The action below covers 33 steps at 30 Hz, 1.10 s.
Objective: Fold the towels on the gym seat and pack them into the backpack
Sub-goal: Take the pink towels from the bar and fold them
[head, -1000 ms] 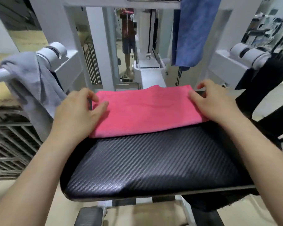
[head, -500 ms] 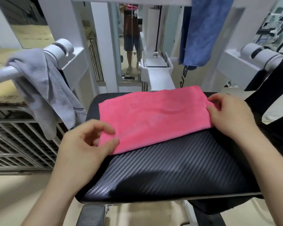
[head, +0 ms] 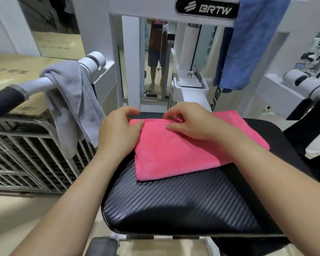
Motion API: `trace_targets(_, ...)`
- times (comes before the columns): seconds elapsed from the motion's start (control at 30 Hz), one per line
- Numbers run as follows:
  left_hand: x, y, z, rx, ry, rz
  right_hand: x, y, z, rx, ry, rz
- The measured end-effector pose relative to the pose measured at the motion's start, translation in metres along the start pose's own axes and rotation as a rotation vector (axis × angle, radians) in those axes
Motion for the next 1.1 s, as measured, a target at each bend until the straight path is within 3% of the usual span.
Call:
trace_targets(0.13, 0.004, -0.001, 0.005, 0.151, 0.261, -0.129, 0.006, 0.009, -0.003, 0.028, 0.021, 0.076)
trace_targets(0.3, 0.000, 0.003, 0.004, 0.147, 0.129, -0.227, -0.007, -0.003, -0.014, 0.076, -0.104, 0.395)
trace_targets(0.37, -0.004, 0.001, -0.003, 0.078, -0.120, -0.198, -0.003, -0.008, -0.015, 0.112, -0.102, 0.424)
trace_targets(0.47, -0.012, -0.012, -0.021, -0.179, -0.821, -0.108, 0.019, -0.014, -0.017, 0.113, 0.036, 0.346)
trace_targets(0.53, -0.014, -0.025, -0.031, -0.318, -1.144, -0.058, 0.032, -0.020, -0.034, 0.042, 0.090, 0.337)
trace_targets(0.63, -0.015, -0.033, -0.035, -0.430, -1.420, 0.033, 0.049, -0.023, -0.067, -0.028, 0.127, 0.265)
trace_targets(0.7, -0.019, -0.031, -0.025, -0.432, -1.503, 0.047, 0.047, -0.020, -0.073, 0.046, 0.493, 0.111)
trace_targets(0.8, -0.035, -0.013, 0.011, -0.203, -1.451, -0.067, 0.029, -0.024, -0.053, 0.312, 1.258, -0.195)
trace_targets(0.87, -0.035, 0.001, 0.040, -0.030, -1.327, -0.209, 0.010, -0.037, -0.034, 0.393, 1.446, -0.282)
trace_targets(1.0, -0.008, 0.029, 0.081, 0.120, -0.800, -0.318, -0.024, -0.063, -0.008, 0.354, 1.269, -0.263)
trace_targets(1.1, 0.016, 0.047, 0.107, 0.329, -0.337, -0.261, -0.030, -0.072, 0.012, 0.397, 1.036, -0.158)
Point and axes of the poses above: each hand's wrist, its own y-axis towards the middle knuckle, its own x-axis out of the palm, z = x × y, the point moved 7 cm from there along y, towards the middle knuckle, and after that the axes turned 15 degrees about x, right-handed, at the moved point
